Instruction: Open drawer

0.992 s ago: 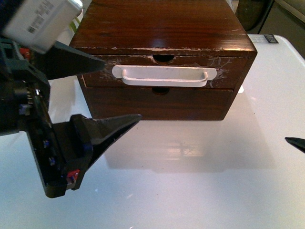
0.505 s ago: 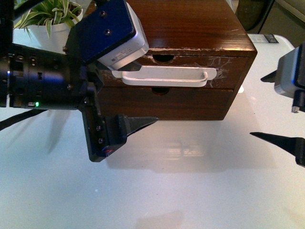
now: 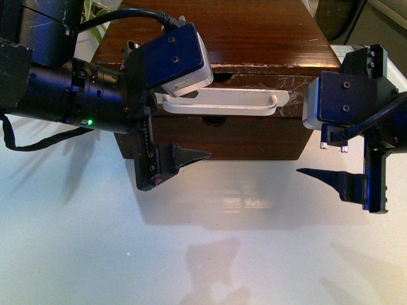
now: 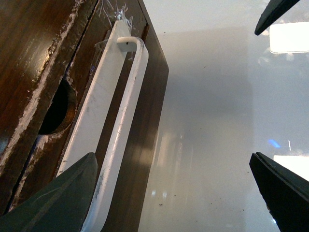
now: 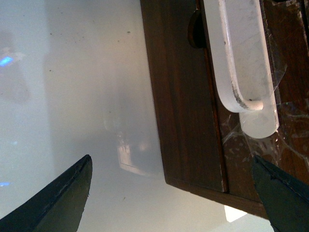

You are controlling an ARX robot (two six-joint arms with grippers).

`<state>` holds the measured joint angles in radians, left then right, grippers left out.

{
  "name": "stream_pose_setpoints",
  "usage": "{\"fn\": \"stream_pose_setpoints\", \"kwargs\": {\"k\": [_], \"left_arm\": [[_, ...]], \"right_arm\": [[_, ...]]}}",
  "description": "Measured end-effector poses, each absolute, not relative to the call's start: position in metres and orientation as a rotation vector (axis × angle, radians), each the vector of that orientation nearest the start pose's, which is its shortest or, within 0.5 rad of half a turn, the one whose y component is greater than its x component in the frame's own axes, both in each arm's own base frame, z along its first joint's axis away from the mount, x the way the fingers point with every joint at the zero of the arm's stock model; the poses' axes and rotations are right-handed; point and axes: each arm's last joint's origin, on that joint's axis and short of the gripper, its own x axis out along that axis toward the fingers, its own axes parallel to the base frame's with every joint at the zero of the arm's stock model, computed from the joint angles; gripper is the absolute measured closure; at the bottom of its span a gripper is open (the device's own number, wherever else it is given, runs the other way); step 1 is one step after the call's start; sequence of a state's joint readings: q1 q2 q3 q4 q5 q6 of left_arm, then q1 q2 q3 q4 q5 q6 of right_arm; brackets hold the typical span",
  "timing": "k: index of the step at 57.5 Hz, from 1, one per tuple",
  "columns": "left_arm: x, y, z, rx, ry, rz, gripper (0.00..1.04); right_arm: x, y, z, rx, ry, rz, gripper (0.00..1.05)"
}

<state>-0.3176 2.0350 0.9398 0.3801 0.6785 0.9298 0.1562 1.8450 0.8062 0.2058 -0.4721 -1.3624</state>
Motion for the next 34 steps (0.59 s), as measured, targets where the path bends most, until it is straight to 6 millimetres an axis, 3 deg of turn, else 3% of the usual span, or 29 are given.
{"fn": "stream_pose_setpoints", "kwargs": {"k": [34], "left_arm": [[0.359,-0.141,0.08,0.747,0.27,-1.267,0.08]], "right_arm": [[0.343,0.084,0.108,-1.145,0.249,1.101,0.09]]}}
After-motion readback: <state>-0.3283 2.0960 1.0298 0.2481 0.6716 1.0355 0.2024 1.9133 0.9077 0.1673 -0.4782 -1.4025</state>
